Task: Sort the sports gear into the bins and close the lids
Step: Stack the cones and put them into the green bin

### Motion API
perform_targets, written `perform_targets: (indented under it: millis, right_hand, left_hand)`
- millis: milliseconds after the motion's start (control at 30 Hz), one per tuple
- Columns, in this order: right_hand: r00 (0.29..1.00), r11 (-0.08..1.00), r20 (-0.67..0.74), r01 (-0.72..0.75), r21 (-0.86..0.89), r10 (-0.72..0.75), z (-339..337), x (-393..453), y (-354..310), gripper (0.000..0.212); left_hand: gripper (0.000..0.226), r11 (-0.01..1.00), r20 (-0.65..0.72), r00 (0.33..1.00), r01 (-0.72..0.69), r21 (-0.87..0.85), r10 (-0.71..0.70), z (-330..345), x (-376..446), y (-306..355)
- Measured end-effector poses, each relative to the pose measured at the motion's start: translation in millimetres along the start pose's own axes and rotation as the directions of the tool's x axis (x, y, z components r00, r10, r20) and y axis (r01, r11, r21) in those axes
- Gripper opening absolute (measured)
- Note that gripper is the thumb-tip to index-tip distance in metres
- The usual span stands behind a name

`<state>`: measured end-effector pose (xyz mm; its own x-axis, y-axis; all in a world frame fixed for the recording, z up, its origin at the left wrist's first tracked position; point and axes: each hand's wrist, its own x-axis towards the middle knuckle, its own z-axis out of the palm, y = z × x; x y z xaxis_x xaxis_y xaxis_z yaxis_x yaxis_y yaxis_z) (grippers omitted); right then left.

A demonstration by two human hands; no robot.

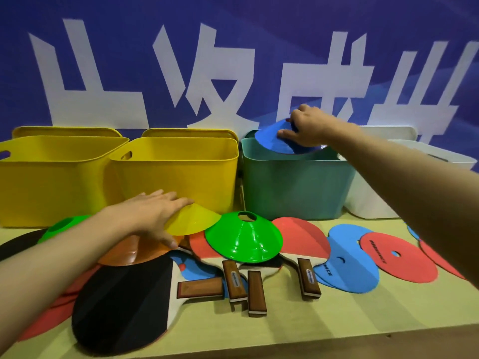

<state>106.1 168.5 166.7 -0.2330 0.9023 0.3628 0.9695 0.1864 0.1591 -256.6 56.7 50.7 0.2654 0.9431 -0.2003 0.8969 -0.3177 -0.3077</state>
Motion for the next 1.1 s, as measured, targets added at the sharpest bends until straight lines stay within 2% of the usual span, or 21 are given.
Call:
perform_targets:
  millis: [133, 200, 267, 333, 400, 633, 867, 933, 1000, 1033, 1100]
  right_hand:
    - [0.992, 0.993, 0.044, -0.114, -0.023, 0.115, 30.4, 11.1, 7.0, 0.077]
    - [0.994, 0.995, 0.033, -0.099, -0.022, 0.100, 43.3, 8.1, 5.2, 0.071]
    - [0.994, 1.000, -0.107, -0.014, -0.012, 0.013, 48.5, -3.1, 2.6, 0.055]
    - [0.964, 0.997, -0.260, 0.068, 0.033, -0.058, 47.8, -23.1, -0.1, 0.037]
    - [0.938, 0.990, -0.333, 0.125, 0.069, -0.096, 46.6, -50.4, 0.4, 0.028]
    - [0.937, 0.970, -0.263, 0.242, 0.013, -0.230, 43.5, -159.0, 17.6, 0.020]
    - [0.960, 0.979, -0.210, 0.200, 0.043, -0.187, 34.4, -199.8, 43.8, 0.014]
    - [0.964, 0.981, -0.199, 0.188, 0.055, -0.173, 39.5, -200.1, 49.3, 0.015]
    - [0.968, 0.979, -0.181, 0.190, 0.074, -0.174, 45.3, -198.9, 50.8, 0.017]
    - [0.968, 0.976, -0.173, 0.200, 0.085, -0.183, 47.3, -197.8, 48.5, 0.019]
    - [0.966, 0.970, -0.162, 0.220, 0.099, -0.203, 48.6, -195.7, 40.3, 0.024]
  left_hand:
    - [0.114, 1.000, -0.062, 0.998, 0.002, 0.006, -0.002, -3.8, -2.3, -0.2]
    - [0.114, 1.000, -0.095, 0.995, -0.014, 0.004, 0.014, -15.9, -8.6, 1.8]
    - [0.113, 0.999, -0.149, 0.988, -0.038, 0.017, 0.040, -34.8, -16.0, 4.9]
    - [0.111, 0.998, -0.226, 0.972, -0.063, 0.005, 0.062, -59.0, -20.3, 9.5]
    - [0.109, 0.996, -0.308, 0.948, -0.093, -0.012, 0.085, -85.0, -14.8, 16.6]
    - [0.103, 0.977, -0.473, 0.861, -0.213, 0.001, 0.188, -174.0, 67.5, 73.2]
    - [0.108, 0.972, -0.630, 0.751, -0.236, 0.026, 0.199, -232.2, 129.9, 111.6]
    - [0.117, 0.972, -0.597, 0.781, -0.235, -0.007, 0.185, -235.6, 138.9, 115.5]
    - [0.131, 0.972, -0.452, 0.870, -0.233, -0.027, 0.196, -227.0, 145.5, 122.5]
    - [0.132, 0.972, -0.372, 0.905, -0.232, -0.031, 0.205, -217.7, 147.7, 126.5]
    - [0.116, 0.967, -0.302, 0.927, -0.249, -0.052, 0.222, -194.8, 149.6, 133.1]
